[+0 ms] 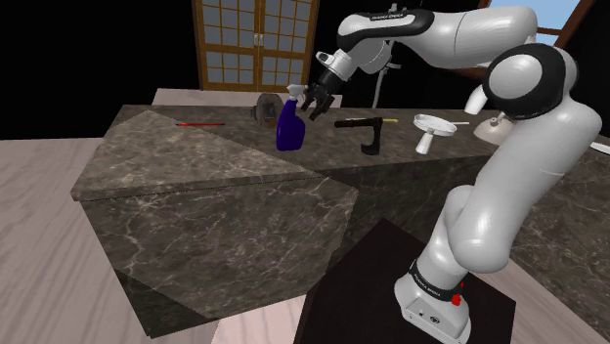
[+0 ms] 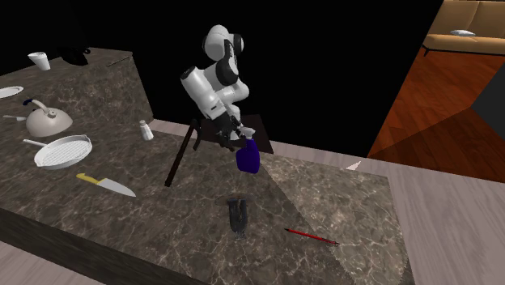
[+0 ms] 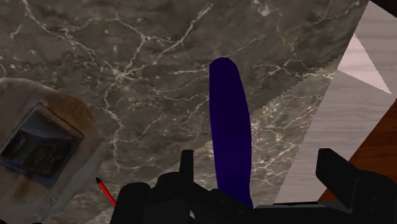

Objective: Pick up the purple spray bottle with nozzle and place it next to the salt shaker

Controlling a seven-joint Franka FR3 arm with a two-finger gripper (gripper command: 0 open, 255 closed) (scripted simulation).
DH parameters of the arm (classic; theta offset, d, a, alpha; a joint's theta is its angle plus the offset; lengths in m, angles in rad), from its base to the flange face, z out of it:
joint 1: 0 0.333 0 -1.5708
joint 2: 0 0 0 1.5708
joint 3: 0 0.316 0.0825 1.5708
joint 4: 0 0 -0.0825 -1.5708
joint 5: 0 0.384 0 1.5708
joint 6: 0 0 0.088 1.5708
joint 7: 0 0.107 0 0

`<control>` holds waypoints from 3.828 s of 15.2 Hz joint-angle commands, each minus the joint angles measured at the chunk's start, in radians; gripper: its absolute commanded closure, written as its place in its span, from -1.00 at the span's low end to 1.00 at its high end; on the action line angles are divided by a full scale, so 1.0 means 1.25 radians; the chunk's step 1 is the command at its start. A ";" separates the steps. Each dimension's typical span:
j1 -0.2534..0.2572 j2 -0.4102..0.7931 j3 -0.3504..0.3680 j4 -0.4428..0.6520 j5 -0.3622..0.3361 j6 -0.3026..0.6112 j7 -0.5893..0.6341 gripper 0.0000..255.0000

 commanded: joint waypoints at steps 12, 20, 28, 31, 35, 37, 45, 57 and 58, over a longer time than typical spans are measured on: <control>0.016 0.060 0.010 -0.007 0.074 0.052 -0.070 -1.00; 0.016 0.060 0.010 -0.007 0.074 0.052 -0.069 1.00; 0.016 0.055 0.009 0.008 0.066 0.036 -0.057 1.00; 0.016 0.049 0.009 0.032 0.055 0.012 -0.039 1.00; 0.015 0.044 0.008 0.067 0.044 -0.021 -0.016 1.00; 0.014 0.042 0.007 0.086 0.039 -0.038 -0.005 1.00; 0.011 0.044 0.004 0.169 0.028 -0.111 0.035 1.00; 0.000 0.075 -0.007 0.325 0.034 -0.233 0.086 1.00; -0.001 0.079 -0.008 0.340 0.036 -0.244 0.090 1.00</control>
